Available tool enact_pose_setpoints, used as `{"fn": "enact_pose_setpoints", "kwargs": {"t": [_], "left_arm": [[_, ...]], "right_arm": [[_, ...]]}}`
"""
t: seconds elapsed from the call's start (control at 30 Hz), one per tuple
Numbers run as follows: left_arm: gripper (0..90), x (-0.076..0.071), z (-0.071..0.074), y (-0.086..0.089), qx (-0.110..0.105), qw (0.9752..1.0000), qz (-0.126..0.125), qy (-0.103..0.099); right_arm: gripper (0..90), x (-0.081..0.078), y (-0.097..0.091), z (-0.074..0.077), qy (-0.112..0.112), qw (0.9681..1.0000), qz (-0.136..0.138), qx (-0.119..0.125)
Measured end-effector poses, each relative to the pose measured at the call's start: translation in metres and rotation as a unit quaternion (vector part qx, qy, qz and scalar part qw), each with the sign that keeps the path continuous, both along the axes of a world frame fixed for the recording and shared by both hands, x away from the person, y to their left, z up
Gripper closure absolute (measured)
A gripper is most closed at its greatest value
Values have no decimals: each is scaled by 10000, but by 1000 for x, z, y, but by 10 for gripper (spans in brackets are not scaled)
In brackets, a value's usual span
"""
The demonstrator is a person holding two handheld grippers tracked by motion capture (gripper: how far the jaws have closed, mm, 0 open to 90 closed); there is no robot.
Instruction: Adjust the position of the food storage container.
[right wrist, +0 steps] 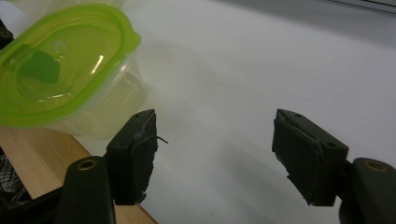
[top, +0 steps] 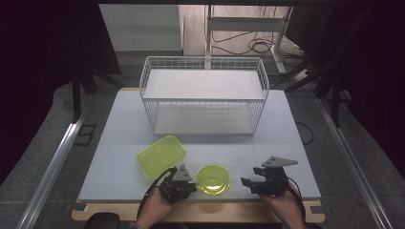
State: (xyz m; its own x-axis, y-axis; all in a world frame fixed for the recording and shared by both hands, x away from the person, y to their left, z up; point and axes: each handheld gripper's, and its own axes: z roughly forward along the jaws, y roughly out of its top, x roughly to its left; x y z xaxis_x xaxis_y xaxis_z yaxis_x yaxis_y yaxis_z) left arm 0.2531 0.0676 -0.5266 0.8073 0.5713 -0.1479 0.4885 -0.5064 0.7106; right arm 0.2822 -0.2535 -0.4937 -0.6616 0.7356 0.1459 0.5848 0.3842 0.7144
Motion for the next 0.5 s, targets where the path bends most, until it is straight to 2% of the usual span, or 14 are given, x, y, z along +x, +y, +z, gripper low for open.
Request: {"fn": "enact_pose_setpoints", "kwargs": {"t": [0.1, 0.13, 0.17, 0.23, 0.3, 0.33, 0.37, 0.4, 0.43, 0.5], "left_arm": [[897, -1, 1, -1, 43, 10000, -19, -13], [896, -2, 2, 1, 72, 10000, 16, -31], [895, -5, 5, 7, 140, 9998, 88, -95], [866, -10, 11, 21, 139, 9995, 258, -150], [806, -17, 18, 39, 117, 9984, 487, -271], [755, -17, 18, 39, 117, 9984, 487, -271], [704, -22, 24, 52, 110, 9972, 640, -360], [659, -24, 26, 58, 79, 9968, 692, -384], [609, -27, 30, 69, -33, 9962, 763, -417], [505, -30, 34, 80, -120, 9948, 892, -482]], "right_arm": [[383, 0, -1, 2, 26, 10000, -10, -22], [426, -1, -2, 4, -20, 10000, 10, -29], [456, -1, -1, 5, -49, 10000, 27, -13], [545, -3, 1, 11, -114, 9999, 122, 32], [639, -4, 5, 14, -144, 9995, 261, 86], [702, -6, 10, 17, -162, 9990, 383, 135], [739, -7, 15, 19, -166, 9986, 476, 172], [771, -7, 18, 20, -171, 9982, 547, 201], [797, -7, 22, 21, -176, 9976, 625, 225], [855, -8, 32, 24, -132, 9963, 809, 251]]}}
